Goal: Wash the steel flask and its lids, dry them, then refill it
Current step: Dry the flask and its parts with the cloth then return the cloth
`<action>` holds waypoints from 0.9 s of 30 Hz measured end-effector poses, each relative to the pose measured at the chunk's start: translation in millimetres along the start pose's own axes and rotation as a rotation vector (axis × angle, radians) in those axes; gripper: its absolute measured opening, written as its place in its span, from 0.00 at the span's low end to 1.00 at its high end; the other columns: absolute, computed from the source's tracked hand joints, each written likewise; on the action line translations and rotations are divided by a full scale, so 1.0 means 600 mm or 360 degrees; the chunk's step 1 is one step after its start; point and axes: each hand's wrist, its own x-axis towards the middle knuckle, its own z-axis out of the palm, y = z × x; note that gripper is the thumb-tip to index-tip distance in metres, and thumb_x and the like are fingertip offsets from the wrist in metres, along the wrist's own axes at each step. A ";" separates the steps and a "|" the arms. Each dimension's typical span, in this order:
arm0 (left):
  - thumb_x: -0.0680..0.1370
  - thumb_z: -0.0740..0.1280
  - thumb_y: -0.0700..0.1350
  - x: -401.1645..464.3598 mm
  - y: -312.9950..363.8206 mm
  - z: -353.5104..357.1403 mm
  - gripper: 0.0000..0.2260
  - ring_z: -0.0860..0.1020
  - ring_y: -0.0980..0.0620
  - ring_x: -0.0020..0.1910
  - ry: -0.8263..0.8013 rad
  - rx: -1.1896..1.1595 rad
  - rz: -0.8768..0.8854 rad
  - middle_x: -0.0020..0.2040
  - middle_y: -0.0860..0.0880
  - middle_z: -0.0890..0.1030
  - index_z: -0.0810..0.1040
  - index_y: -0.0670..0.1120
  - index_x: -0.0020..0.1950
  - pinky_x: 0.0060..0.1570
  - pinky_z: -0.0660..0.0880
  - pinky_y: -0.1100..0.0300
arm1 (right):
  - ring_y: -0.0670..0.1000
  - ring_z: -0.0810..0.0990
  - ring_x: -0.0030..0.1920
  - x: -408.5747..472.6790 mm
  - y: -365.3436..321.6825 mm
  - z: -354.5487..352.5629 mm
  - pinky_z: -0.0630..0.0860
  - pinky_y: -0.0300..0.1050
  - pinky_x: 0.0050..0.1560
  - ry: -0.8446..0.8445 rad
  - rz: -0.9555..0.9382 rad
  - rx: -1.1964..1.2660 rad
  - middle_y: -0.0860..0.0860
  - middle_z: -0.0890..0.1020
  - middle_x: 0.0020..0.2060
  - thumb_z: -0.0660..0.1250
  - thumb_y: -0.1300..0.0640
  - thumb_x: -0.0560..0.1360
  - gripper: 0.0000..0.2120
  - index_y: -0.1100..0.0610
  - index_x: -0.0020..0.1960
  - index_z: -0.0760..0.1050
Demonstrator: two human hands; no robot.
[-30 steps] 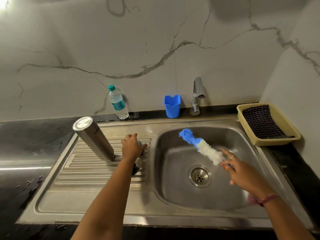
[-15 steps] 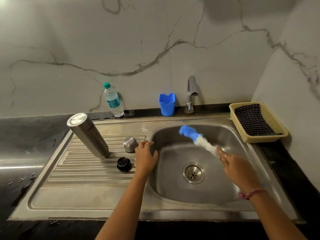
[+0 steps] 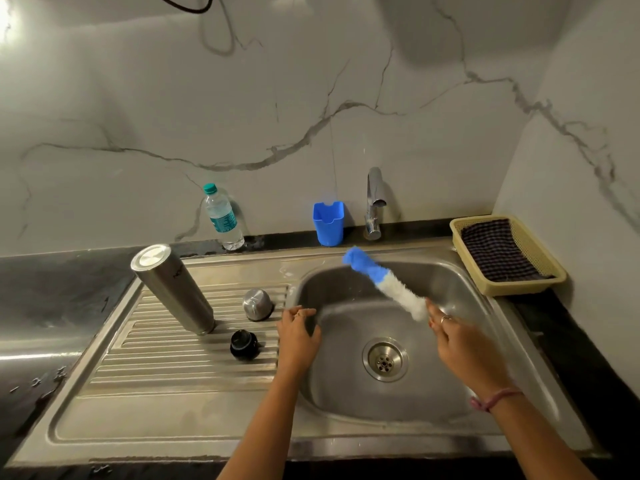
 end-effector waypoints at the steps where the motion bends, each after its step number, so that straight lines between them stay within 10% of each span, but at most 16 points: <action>1: 0.77 0.69 0.41 0.000 0.000 0.003 0.17 0.67 0.43 0.68 0.0001 -0.0018 -0.0019 0.67 0.43 0.69 0.77 0.44 0.66 0.71 0.61 0.56 | 0.41 0.70 0.26 -0.001 -0.006 0.003 0.61 0.28 0.27 0.0104 -0.0042 0.0155 0.44 0.75 0.31 0.64 0.59 0.78 0.21 0.54 0.70 0.69; 5: 0.76 0.70 0.42 0.001 0.002 0.011 0.16 0.74 0.46 0.63 0.0040 -0.0249 -0.0132 0.61 0.47 0.72 0.78 0.46 0.64 0.69 0.66 0.56 | 0.43 0.73 0.26 0.000 -0.016 0.007 0.70 0.33 0.29 -0.0184 0.0140 0.0568 0.40 0.77 0.27 0.60 0.58 0.80 0.20 0.53 0.71 0.65; 8: 0.76 0.71 0.43 0.002 0.003 0.013 0.16 0.76 0.48 0.60 0.0052 -0.0371 -0.0186 0.59 0.48 0.72 0.78 0.47 0.64 0.66 0.70 0.56 | 0.49 0.82 0.43 -0.002 0.008 0.013 0.77 0.44 0.45 -0.0544 0.0248 0.0103 0.52 0.84 0.47 0.57 0.54 0.81 0.19 0.50 0.72 0.66; 13: 0.76 0.71 0.42 0.001 -0.009 0.019 0.15 0.77 0.50 0.59 0.0078 -0.0452 -0.0235 0.60 0.48 0.75 0.78 0.45 0.63 0.63 0.73 0.56 | 0.60 0.80 0.53 -0.022 0.001 0.015 0.76 0.55 0.54 -0.0376 0.0407 0.0572 0.60 0.82 0.53 0.55 0.42 0.76 0.27 0.54 0.71 0.68; 17: 0.76 0.71 0.40 -0.001 -0.008 0.027 0.14 0.79 0.51 0.55 0.0038 -0.0545 -0.0300 0.58 0.48 0.80 0.79 0.45 0.61 0.52 0.74 0.66 | 0.50 0.77 0.61 -0.015 0.018 0.021 0.72 0.43 0.62 -0.0641 0.0433 0.0434 0.51 0.78 0.63 0.60 0.54 0.80 0.20 0.53 0.71 0.67; 22: 0.77 0.72 0.44 -0.021 0.036 0.032 0.11 0.79 0.53 0.46 -0.0546 -0.1310 -0.0684 0.46 0.49 0.83 0.79 0.44 0.58 0.50 0.75 0.58 | 0.41 0.68 0.22 -0.018 -0.016 0.024 0.65 0.35 0.25 -0.0854 0.0637 0.0923 0.50 0.78 0.33 0.57 0.59 0.81 0.13 0.53 0.66 0.68; 27: 0.77 0.72 0.48 -0.032 0.077 0.040 0.15 0.80 0.52 0.49 -0.0751 -0.1773 -0.0749 0.50 0.46 0.84 0.80 0.41 0.60 0.61 0.75 0.55 | 0.43 0.65 0.22 -0.017 -0.039 0.031 0.61 0.36 0.22 -0.0959 0.0621 0.1248 0.51 0.79 0.35 0.57 0.57 0.81 0.11 0.50 0.63 0.67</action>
